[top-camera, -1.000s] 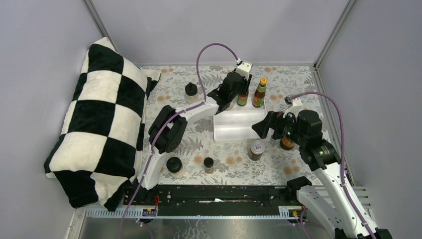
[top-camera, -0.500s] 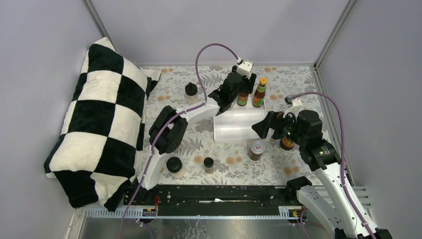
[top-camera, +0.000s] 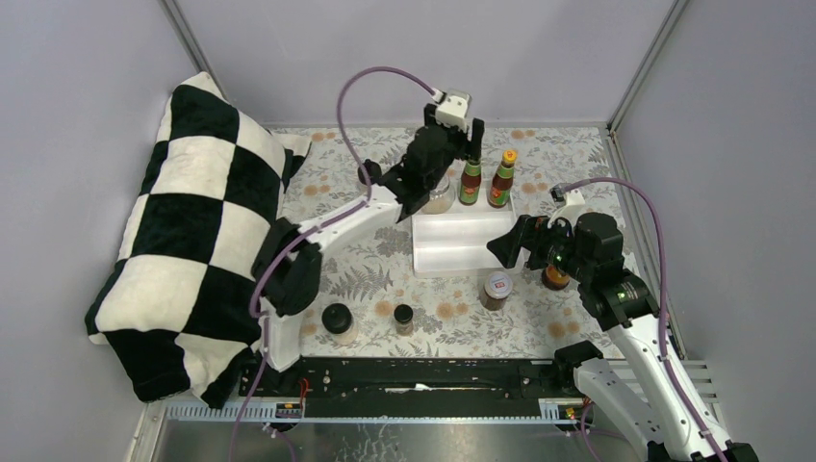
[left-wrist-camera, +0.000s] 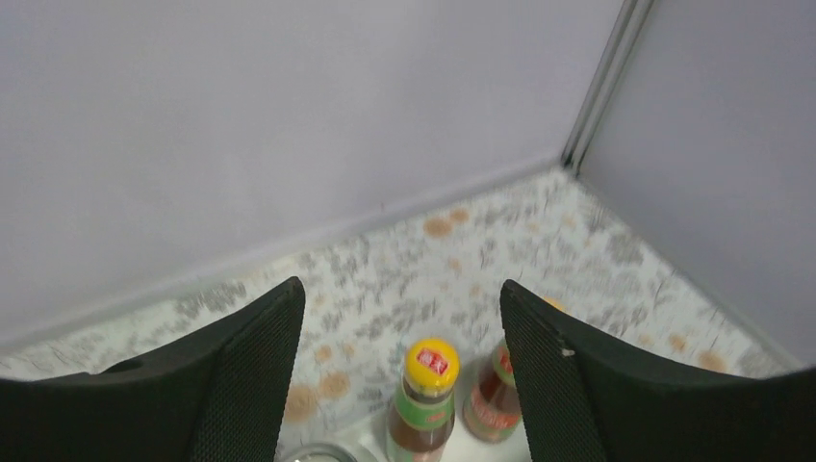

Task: Organize the condiment bottles
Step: Place the bottle in the storage box, then pick up the object from the center of the board.

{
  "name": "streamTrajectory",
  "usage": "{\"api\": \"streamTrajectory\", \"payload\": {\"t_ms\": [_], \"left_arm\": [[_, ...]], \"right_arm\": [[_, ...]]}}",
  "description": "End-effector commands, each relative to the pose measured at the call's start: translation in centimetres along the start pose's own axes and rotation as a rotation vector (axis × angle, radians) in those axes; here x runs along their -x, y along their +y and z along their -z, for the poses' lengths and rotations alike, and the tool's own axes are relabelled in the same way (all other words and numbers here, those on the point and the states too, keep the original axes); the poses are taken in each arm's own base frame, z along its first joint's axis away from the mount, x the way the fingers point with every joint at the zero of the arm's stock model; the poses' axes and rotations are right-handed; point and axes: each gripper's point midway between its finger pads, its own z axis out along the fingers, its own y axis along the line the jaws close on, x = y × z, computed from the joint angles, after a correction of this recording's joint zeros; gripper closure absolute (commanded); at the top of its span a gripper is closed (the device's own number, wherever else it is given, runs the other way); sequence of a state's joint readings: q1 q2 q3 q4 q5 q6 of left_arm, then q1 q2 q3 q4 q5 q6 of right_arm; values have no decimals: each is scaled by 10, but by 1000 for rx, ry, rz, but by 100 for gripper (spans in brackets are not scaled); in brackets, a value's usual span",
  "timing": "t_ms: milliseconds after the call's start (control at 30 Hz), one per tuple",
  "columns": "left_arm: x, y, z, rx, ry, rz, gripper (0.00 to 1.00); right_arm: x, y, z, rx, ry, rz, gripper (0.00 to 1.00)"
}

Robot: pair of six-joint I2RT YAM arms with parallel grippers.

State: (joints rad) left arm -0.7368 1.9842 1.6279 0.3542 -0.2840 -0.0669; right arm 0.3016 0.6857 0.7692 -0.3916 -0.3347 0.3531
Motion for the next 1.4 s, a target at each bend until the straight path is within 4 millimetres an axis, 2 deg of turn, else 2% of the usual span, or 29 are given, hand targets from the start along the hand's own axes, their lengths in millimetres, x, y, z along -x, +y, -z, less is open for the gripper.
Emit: {"api": "streamTrajectory", "payload": {"t_ms": [0, 133, 200, 267, 300, 600, 633, 800, 967, 1067, 1233, 1367], "left_arm": [[97, 9, 33, 40, -188, 57, 20], [125, 19, 58, 72, -197, 67, 19], [129, 26, 75, 86, -187, 78, 16], [133, 32, 94, 97, -169, 97, 2], [133, 37, 105, 107, -153, 108, 1], [94, 72, 195, 191, 3, 188, 1], [95, 76, 207, 192, 5, 202, 1], [83, 86, 237, 217, 50, 223, 1], [61, 99, 253, 275, 113, 211, 1], [42, 103, 253, 303, 151, 199, 1], [-2, 115, 232, 367, 264, 192, 1], [-36, 136, 207, 413, 333, 231, 1]], "right_arm": [[14, 10, 8, 21, -33, 15, 0], [14, 10, 13, 13, -41, 11, 0], [16, 12, 16, 11, -39, 10, 0], [18, 14, 18, 12, -40, 9, 0], [18, 15, 20, 13, -41, 7, 0], [22, 21, 20, 33, -38, -11, 0], [23, 20, 19, 32, -37, -10, 0], [29, 18, 9, 25, -33, -1, 0], [25, 15, -9, 46, -17, -19, 0], [20, 13, -19, 56, 6, -30, 0], [17, 11, -29, 69, 31, -32, 0], [13, 7, -34, 66, 44, -25, 0]]}}
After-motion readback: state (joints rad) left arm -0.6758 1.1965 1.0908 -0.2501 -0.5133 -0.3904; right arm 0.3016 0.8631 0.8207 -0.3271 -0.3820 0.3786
